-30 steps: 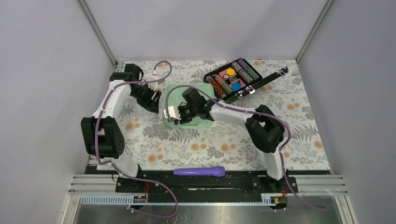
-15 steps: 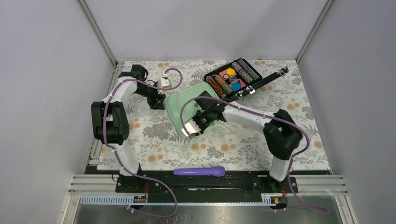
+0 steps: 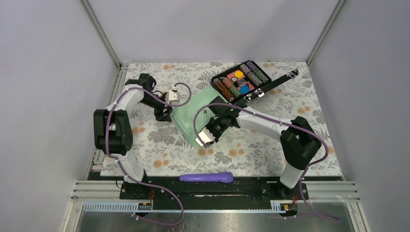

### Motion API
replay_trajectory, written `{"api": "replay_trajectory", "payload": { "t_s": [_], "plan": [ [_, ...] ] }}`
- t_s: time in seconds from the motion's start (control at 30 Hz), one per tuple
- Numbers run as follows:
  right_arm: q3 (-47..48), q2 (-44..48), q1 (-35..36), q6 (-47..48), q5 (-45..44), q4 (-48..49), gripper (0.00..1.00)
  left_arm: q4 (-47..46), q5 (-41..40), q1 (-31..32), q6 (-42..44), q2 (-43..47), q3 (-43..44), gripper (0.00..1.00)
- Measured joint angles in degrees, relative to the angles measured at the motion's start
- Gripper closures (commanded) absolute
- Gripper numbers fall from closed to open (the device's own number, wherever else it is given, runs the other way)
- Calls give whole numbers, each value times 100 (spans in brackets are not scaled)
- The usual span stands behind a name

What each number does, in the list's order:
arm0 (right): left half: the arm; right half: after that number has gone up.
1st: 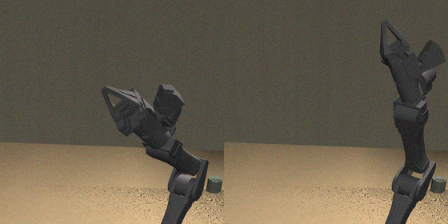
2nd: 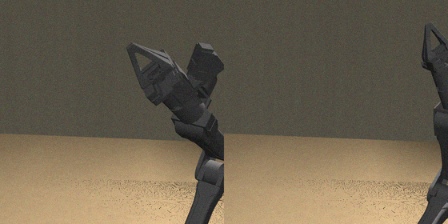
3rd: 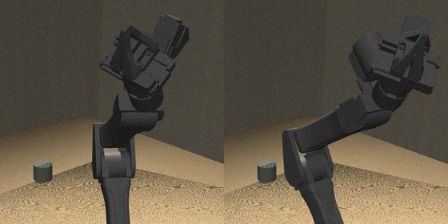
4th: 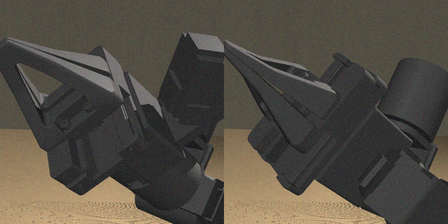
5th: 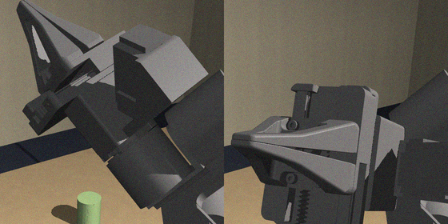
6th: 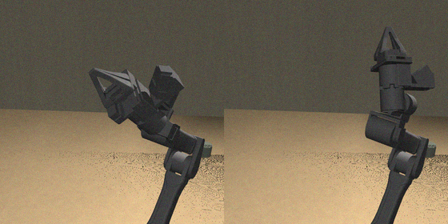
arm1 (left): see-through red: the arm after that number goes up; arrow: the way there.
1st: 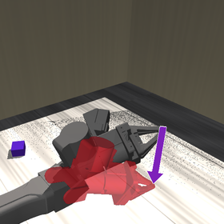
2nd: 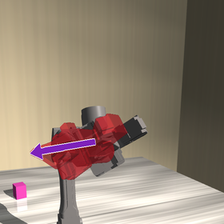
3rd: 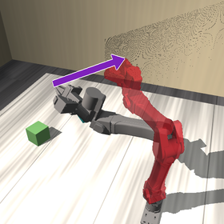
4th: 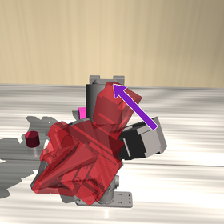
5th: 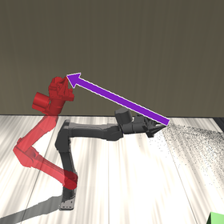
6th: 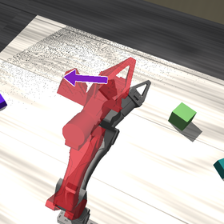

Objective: Organize the medicine kit

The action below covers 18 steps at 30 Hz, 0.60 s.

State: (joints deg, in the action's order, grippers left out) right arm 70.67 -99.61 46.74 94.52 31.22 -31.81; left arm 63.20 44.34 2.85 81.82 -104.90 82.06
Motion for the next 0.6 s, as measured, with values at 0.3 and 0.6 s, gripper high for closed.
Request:
{"api": "replay_trajectory", "payload": {
  "t_s": [0.3, 0.6],
  "plan": [
    [20, -13, -7, -472, 68, 120, 65, -1947, -496, 144, -1961, 876, -1353, 36],
    [22, -35, -26, -992, 142, 254, 65, -3062, -697, 326, -3042, 896, -1849, 89]
  ]
}}
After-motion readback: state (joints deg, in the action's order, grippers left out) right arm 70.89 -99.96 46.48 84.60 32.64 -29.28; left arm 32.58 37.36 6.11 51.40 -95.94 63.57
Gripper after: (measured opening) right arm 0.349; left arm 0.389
